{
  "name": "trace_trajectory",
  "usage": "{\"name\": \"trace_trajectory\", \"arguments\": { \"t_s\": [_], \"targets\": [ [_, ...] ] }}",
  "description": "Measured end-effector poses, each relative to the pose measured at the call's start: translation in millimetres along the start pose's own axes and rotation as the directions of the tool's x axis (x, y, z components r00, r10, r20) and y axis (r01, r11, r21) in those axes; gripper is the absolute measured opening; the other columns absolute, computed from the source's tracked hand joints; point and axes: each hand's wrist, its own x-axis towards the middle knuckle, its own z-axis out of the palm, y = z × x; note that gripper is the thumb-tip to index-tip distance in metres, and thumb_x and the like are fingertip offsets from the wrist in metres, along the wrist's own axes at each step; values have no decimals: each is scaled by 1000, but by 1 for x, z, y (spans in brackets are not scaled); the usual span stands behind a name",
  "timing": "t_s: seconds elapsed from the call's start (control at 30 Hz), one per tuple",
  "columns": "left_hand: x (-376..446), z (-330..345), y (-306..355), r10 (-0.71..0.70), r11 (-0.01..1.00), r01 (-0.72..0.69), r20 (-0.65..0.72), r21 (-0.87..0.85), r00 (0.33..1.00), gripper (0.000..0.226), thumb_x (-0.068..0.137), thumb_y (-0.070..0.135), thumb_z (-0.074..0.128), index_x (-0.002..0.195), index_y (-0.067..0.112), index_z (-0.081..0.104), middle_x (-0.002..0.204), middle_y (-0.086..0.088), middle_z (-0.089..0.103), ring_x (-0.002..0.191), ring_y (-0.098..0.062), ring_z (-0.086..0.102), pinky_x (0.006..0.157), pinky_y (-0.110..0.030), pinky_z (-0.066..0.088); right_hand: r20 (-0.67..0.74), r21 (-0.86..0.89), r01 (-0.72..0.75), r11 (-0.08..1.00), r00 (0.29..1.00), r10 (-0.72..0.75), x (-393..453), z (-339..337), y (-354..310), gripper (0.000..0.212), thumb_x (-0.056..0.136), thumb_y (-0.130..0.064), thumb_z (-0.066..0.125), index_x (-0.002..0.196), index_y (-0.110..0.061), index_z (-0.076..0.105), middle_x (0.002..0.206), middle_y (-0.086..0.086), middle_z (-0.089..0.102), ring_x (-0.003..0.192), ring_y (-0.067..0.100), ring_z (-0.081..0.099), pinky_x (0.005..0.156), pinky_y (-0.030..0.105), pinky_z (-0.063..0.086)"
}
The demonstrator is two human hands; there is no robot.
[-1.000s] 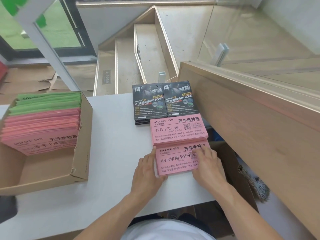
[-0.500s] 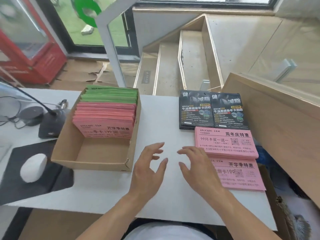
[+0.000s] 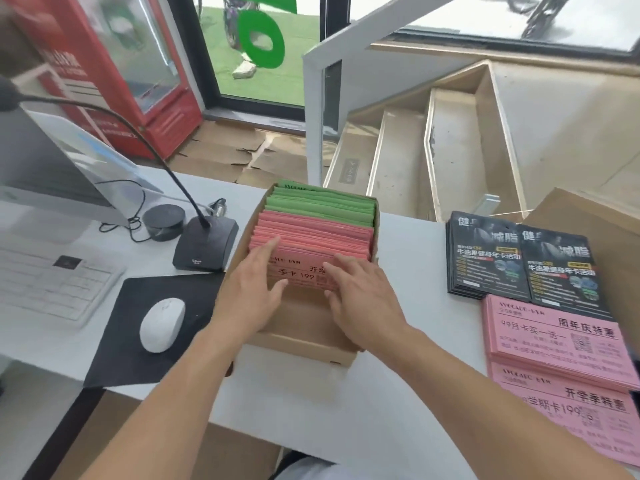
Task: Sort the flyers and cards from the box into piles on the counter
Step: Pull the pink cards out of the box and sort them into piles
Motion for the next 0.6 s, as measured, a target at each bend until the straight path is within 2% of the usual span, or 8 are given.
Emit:
{"name": "trace_trajectory", "arguments": {
  "t_s": [0.13, 0.23, 0.33, 0.43, 0.5, 0.6],
  "targets": [
    [13, -5, -15, 46, 999, -47, 83, 8, 995, 83, 93, 31, 69, 158, 37, 17, 160, 6, 35, 143, -17, 39, 113, -38, 37, -22, -100, -25, 995, 999, 23, 12, 6, -2, 47, 101, -29, 47, 148, -24, 45, 160, 2, 34, 143, 25, 31, 116, 40, 26],
    [10, 3, -19, 93, 995, -90, 86, -39, 992, 86, 93, 28, 69, 158, 37, 14, 162, 9, 28, 145, -15, 36, 116, -35, 32, -26, -137, -15, 990, 1000, 12, 11, 14, 2, 47, 100, -28, 48, 147, -23, 48, 158, 2, 38, 145, 27, 34, 116, 41, 30],
    [9, 5, -22, 107, 993, -104, 73, -51, 992, 86, 93, 29, 69, 158, 38, 13, 162, 12, 23, 140, -17, 42, 111, -39, 41, -67, -178, 7, 984, 998, -20, 7, 19, 6, 47, 93, -23, 59, 140, -22, 57, 150, 3, 50, 139, 27, 45, 113, 41, 38],
    [8, 5, -23, 108, 993, -103, 75, -56, 991, 86, 93, 31, 68, 158, 37, 13, 163, 16, 16, 139, -17, 45, 108, -40, 45, -192, -168, 42, 985, 979, -74, 7, 17, 7, 45, 80, -9, 70, 123, -22, 68, 126, -2, 68, 120, 26, 59, 102, 39, 47],
    [8, 6, -22, 111, 993, -106, 84, -57, 990, 84, 93, 31, 68, 159, 36, 14, 163, 16, 15, 136, -17, 48, 107, -38, 45, -234, -167, 62, 984, 967, -101, 11, 16, 6, 39, 79, -2, 69, 111, -25, 68, 104, -8, 70, 100, 22, 61, 90, 32, 44],
    [8, 6, -21, 107, 993, -101, 92, -62, 990, 83, 93, 31, 68, 158, 34, 16, 163, 16, 15, 130, -18, 53, 103, -37, 47, -114, -98, 16, 995, 993, -27, 17, 10, -1, 31, 86, -3, 60, 106, -25, 54, 93, -9, 62, 78, 22, 56, 68, 33, 39]
  ]
}}
